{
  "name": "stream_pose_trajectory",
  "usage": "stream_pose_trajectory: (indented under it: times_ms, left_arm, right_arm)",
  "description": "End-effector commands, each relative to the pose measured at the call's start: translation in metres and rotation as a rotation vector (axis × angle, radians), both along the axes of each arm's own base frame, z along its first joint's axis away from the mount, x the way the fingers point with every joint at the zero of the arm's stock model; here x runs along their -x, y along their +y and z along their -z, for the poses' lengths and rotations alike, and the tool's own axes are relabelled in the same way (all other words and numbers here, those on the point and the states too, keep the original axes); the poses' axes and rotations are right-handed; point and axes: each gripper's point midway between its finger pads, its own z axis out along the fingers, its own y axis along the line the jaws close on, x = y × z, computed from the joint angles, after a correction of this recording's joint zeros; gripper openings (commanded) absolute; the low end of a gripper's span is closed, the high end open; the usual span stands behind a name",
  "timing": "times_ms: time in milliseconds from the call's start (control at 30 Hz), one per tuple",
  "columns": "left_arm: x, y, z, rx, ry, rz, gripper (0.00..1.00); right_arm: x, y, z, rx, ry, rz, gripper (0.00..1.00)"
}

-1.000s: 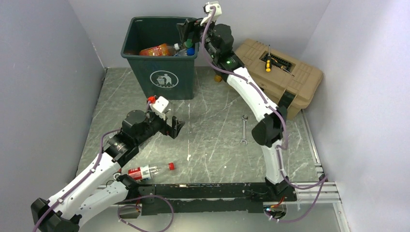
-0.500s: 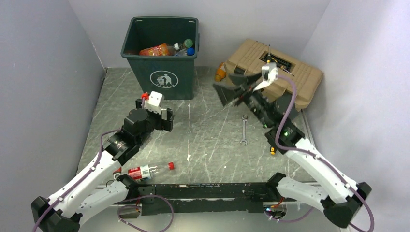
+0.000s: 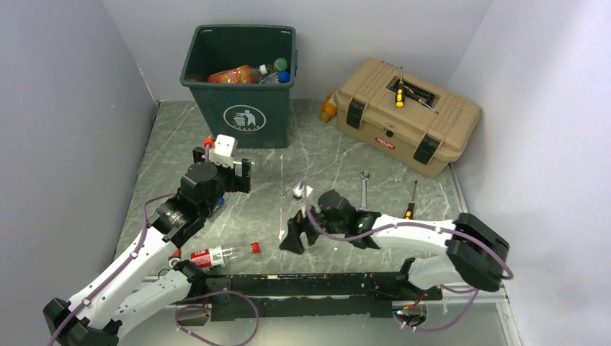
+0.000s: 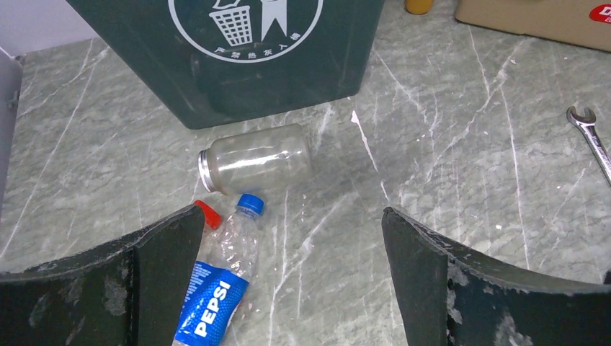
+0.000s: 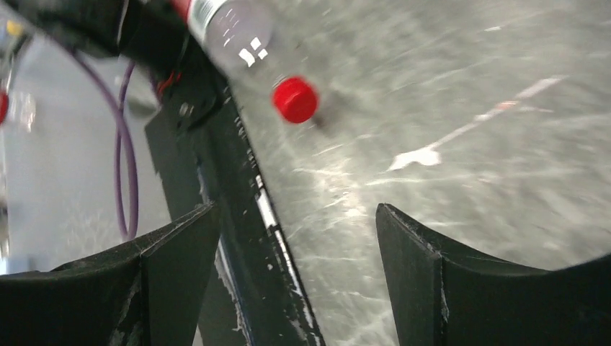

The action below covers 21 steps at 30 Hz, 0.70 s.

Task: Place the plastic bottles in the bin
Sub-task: Place the plastic bottle in the trash bin, then pick up the plastic bottle from the corner of the board.

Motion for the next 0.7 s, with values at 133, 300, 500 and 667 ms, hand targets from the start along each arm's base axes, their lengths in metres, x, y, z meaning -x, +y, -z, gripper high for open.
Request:
stream_pose_trajectory:
  times_ms: [133, 300, 500, 667]
  left_arm:
    - [-0.005, -0.002, -0.014, 0.015, -0.017, -0.003, 0.98]
    - [-0.004, -0.005, -0.012, 0.019, -0.010, 0.012, 0.98]
    - [-0.005, -0.006, -0.011, 0.018, -0.006, 0.015, 0.98]
    - [-0.005, -0.005, -0.010, 0.014, -0.006, 0.009, 0.98]
  right_arm:
    - [0.028, 0.071, -0.018, -0.208, -0.194, -0.312, 0.86]
    - [0.018, 0.096, -0.012, -0.205, -0.263, -0.315, 0.98]
    - [0.011, 0.118, -0.002, -0.196, -0.321, -0.330, 0.98]
    - [0.017, 0.128, 0.010, -0.211, -0.325, -0.367, 0.91]
